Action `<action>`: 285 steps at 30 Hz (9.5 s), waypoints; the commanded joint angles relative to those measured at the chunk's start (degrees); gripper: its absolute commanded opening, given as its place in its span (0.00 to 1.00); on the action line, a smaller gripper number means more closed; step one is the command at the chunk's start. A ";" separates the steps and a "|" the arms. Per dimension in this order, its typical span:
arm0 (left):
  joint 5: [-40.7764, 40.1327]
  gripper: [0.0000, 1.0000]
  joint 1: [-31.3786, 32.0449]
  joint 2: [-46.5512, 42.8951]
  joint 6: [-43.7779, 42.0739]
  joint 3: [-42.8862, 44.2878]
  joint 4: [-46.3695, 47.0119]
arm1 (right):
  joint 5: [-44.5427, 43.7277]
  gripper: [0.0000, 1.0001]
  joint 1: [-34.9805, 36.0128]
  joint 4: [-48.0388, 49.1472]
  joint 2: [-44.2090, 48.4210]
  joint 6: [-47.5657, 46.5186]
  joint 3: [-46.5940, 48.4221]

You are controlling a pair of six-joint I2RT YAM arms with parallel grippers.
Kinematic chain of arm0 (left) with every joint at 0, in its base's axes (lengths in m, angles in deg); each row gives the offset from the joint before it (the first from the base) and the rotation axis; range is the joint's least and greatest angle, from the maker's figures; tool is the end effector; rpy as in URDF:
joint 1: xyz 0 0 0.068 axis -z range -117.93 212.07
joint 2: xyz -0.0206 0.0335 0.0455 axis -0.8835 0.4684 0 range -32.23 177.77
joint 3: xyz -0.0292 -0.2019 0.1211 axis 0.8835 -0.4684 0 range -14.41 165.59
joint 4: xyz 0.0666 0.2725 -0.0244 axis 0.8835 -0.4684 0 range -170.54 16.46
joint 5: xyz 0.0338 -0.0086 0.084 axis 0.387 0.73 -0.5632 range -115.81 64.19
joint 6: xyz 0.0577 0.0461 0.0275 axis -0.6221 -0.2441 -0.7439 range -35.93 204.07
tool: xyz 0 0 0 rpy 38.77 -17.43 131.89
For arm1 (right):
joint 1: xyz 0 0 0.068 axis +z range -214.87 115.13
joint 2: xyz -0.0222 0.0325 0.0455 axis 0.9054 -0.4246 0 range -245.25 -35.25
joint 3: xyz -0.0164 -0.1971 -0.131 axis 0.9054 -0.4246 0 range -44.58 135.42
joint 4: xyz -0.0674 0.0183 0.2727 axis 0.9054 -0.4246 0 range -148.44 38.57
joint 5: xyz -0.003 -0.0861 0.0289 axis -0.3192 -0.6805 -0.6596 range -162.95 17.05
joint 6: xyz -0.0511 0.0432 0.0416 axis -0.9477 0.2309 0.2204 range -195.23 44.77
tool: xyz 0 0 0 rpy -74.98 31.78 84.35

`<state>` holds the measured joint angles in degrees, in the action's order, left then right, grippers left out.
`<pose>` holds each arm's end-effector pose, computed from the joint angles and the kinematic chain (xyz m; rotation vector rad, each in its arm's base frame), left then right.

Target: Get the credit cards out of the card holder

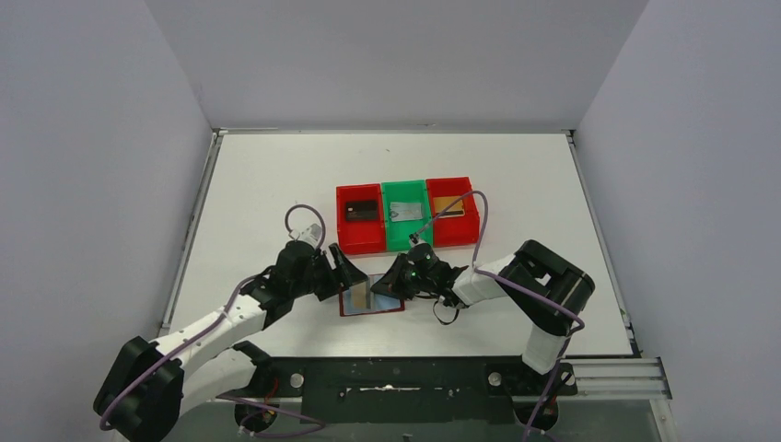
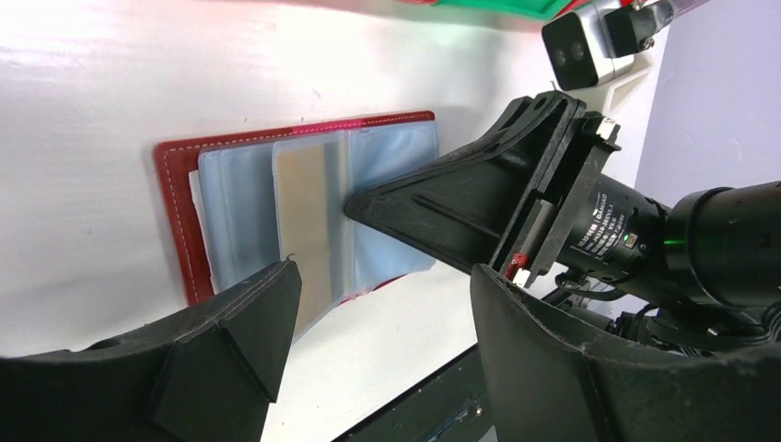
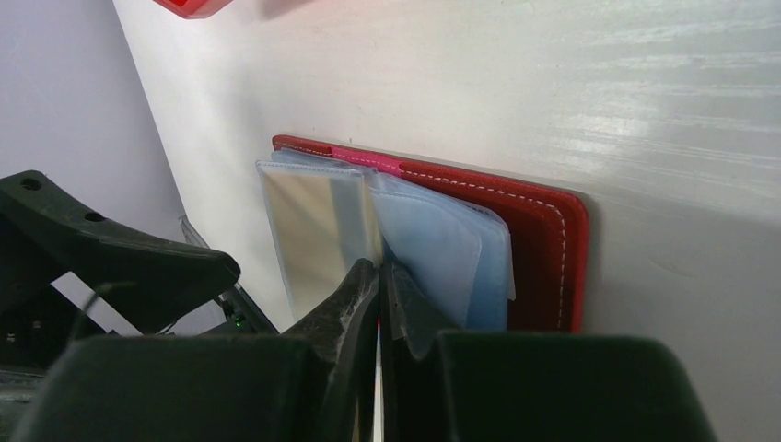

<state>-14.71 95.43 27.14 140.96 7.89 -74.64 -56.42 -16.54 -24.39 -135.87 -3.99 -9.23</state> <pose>0.2129 -0.1556 0.1094 -0.3851 2.4156 -1.0089 0.2095 0.2644 0.0340 0.3394 2.6076 1.2920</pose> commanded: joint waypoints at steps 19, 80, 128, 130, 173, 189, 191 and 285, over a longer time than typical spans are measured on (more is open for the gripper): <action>14.95 0.54 0.40 10.92 -1.98 1.06 16.87 | -1.25 0.04 -0.88 -2.50 -1.33 -1.01 -2.93; 7.35 0.59 1.94 9.50 -4.64 4.16 8.38 | -27.12 0.16 8.63 -44.69 3.88 -7.11 13.89; -1.95 0.31 8.25 17.36 0.55 1.04 11.53 | -17.94 0.09 2.49 -31.44 4.03 -3.52 2.09; -2.28 0.27 8.13 16.90 1.40 0.21 12.45 | -17.88 0.09 2.49 -31.45 3.99 -3.48 2.09; 6.89 0.27 3.08 15.16 1.45 -4.30 20.97 | -18.29 0.11 2.93 -31.72 3.81 -4.58 3.52; 6.69 0.00 2.96 15.41 1.92 -3.87 21.06 | -18.03 0.11 2.88 -31.20 3.84 -4.85 3.51; 6.83 0.00 3.02 15.51 1.92 -3.77 21.13 | -18.11 0.11 2.82 -31.25 4.01 -4.66 3.36; -0.97 0.00 0.23 -28.61 -6.60 4.44 0.16 | 11.59 0.80 -8.94 9.26 33.22 -22.70 -4.25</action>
<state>-20.51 96.09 -0.55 133.15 9.86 -83.47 -61.29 -24.43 -29.87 -100.07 -27.79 -14.72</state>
